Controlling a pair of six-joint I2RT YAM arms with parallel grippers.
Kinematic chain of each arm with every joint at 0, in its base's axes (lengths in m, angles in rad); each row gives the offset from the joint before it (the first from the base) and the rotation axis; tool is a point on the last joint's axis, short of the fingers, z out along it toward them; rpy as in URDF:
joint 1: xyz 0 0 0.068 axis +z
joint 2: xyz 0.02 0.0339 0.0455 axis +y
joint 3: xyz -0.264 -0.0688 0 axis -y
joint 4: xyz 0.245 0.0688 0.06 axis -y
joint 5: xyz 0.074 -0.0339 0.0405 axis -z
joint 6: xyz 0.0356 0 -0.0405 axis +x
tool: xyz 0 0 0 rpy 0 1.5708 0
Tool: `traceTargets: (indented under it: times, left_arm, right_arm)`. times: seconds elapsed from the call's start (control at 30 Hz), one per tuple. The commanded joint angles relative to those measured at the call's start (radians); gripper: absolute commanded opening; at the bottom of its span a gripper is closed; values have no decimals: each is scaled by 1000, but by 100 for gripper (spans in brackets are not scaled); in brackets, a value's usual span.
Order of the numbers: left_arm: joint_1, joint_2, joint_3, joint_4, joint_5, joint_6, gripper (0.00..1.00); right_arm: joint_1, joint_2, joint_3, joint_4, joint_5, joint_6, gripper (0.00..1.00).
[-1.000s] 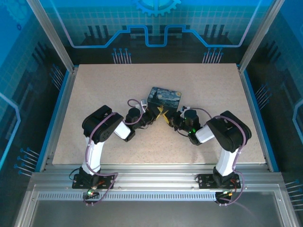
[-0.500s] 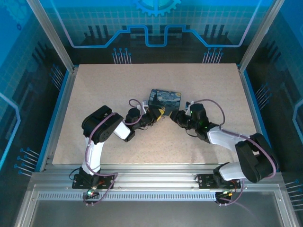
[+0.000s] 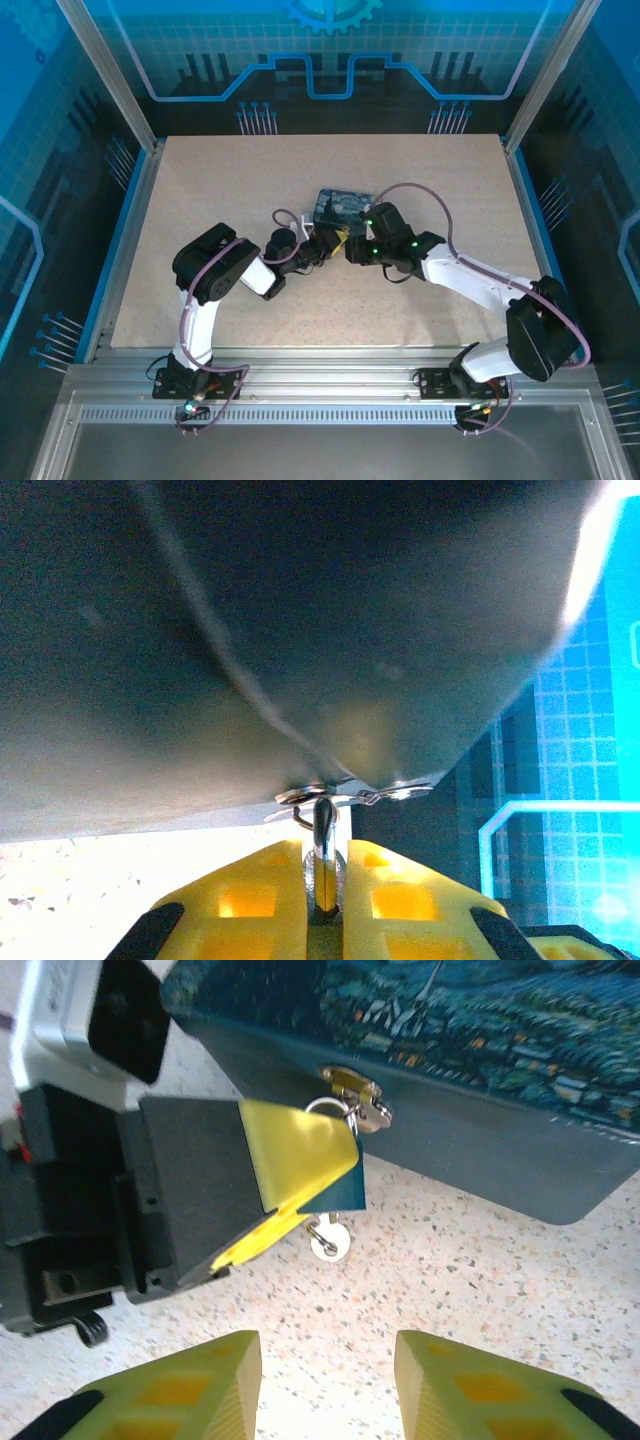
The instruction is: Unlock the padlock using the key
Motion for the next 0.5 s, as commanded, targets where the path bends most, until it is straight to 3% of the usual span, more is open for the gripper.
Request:
traceTargets:
  times: [0.0, 0.47]
  left_arm:
    - [-6, -52, -1, 47, 28, 1, 0]
    - [-5, -54, 10, 42, 36, -12, 0]
  right_arm:
    - [20, 43, 55, -86, 53, -105, 41]
    - [52, 184, 200, -146, 88, -190, 38]
